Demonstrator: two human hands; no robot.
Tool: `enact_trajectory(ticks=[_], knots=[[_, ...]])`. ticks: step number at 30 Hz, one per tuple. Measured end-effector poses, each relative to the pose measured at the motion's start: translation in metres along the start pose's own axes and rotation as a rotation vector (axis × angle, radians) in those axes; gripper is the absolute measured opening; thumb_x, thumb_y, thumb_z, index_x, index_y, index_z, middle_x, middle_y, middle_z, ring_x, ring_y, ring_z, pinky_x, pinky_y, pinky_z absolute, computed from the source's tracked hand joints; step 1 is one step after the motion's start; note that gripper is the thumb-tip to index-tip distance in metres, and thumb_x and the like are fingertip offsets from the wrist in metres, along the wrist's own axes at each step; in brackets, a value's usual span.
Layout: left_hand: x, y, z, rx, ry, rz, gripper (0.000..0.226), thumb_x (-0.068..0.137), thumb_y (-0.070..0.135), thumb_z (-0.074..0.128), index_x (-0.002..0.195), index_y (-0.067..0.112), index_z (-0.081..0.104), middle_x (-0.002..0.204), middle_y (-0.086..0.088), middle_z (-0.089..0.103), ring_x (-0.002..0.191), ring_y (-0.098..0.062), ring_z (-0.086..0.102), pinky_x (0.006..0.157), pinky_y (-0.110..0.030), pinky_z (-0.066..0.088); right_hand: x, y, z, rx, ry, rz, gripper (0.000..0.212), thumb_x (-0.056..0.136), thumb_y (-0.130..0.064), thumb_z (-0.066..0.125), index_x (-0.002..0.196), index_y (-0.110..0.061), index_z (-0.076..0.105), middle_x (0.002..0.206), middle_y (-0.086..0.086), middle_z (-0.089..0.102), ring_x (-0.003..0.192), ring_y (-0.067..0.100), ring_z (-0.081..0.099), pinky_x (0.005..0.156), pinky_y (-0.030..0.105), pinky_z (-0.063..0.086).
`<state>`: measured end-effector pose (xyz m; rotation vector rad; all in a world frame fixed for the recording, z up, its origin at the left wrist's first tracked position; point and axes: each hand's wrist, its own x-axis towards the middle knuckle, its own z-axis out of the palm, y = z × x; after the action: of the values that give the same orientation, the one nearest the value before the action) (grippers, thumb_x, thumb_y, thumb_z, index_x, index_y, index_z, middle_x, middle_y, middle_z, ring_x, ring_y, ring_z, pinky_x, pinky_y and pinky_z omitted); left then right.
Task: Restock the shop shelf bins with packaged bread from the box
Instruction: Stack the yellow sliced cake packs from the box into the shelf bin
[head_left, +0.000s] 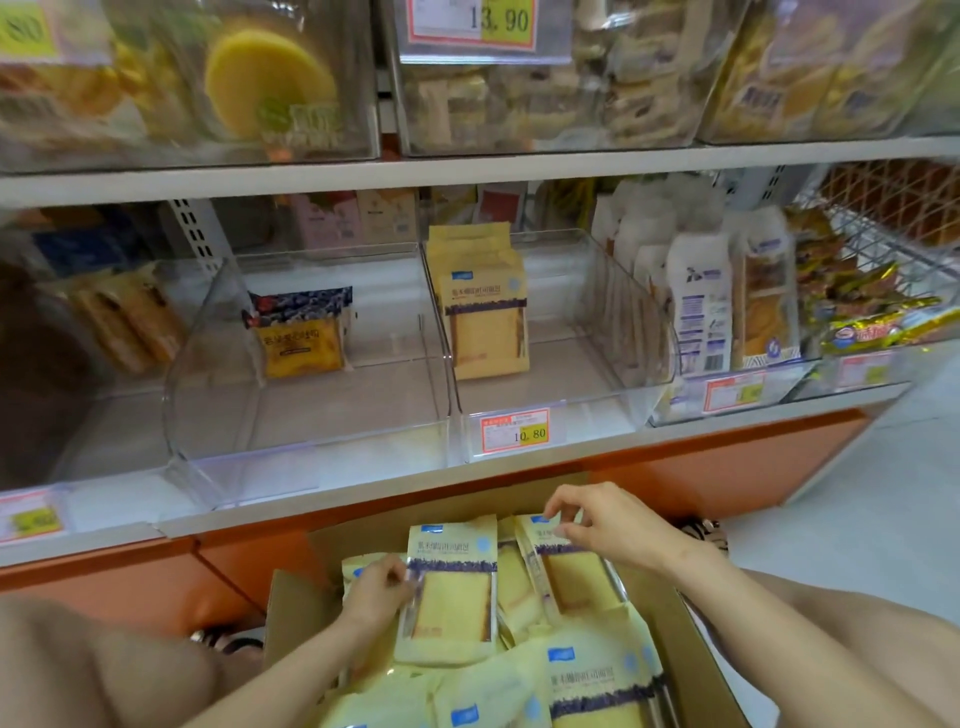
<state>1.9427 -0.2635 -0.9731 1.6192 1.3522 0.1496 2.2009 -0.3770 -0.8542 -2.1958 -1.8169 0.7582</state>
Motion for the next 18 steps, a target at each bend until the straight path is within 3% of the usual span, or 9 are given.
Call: enact_trajectory(ticks=[4,9,13,16,18], knots=[[-0.009,0.010,-0.011,-0.178,-0.083,0.051,0.015,0.092,0.006,0.055,0.078,0.009,0.051,0.080,-0.004,0.062,0.075,-0.018,0.057,0.070,-0.029,0.045,0.004,0.000,0.004,-0.001,-0.032,0.022,0.019,0.092,-0.029,0.057,0.111,-0.030,0.060,0.098,-0.012,0.064,0.088,0.010,0.063,0.084,0.033,0.050],[-0.041,0.024,-0.020,-0.238,-0.149,0.194,0.013,0.092,0.009,0.056,0.082,0.004,0.051,0.086,0.002,0.067,0.080,-0.009,0.061,0.069,-0.018,0.046,-0.001,-0.007,0.014,0.058,-0.108,0.005,0.029,0.092,-0.029,0.057,0.120,-0.037,0.052,0.107,-0.012,0.061,0.092,0.009,0.058,0.085,0.030,0.048],[-0.066,0.044,-0.037,-0.253,-0.145,0.291,0.014,0.089,0.009,0.059,0.083,-0.001,0.052,0.091,0.001,0.069,0.082,-0.010,0.061,0.069,-0.021,0.049,-0.011,-0.011,0.022,0.286,-0.159,-0.013,0.034,0.087,-0.027,0.066,0.109,-0.048,0.051,0.120,-0.015,0.049,0.098,0.007,0.057,0.091,0.028,0.049],[-0.084,0.064,-0.051,-0.323,-0.108,0.352,0.012,0.087,0.005,0.059,0.079,-0.001,0.052,0.079,0.001,0.066,0.067,-0.004,0.059,0.058,-0.015,0.045,-0.022,-0.018,0.019,0.516,-0.175,-0.058,0.040,0.084,-0.021,0.070,0.110,-0.045,0.051,0.125,-0.020,0.043,0.111,0.004,0.050,0.095,0.024,0.047],[-0.095,0.076,-0.059,-0.389,-0.085,0.393,0.013,0.085,0.009,0.062,0.077,0.004,0.053,0.075,0.001,0.064,0.068,-0.006,0.059,0.062,-0.017,0.043,-0.029,-0.023,0.016,0.713,-0.166,-0.103,0.044,0.083,-0.015,0.071,0.115,-0.037,0.051,0.127,-0.020,0.046,0.112,0.007,0.053,0.096,0.028,0.048]])
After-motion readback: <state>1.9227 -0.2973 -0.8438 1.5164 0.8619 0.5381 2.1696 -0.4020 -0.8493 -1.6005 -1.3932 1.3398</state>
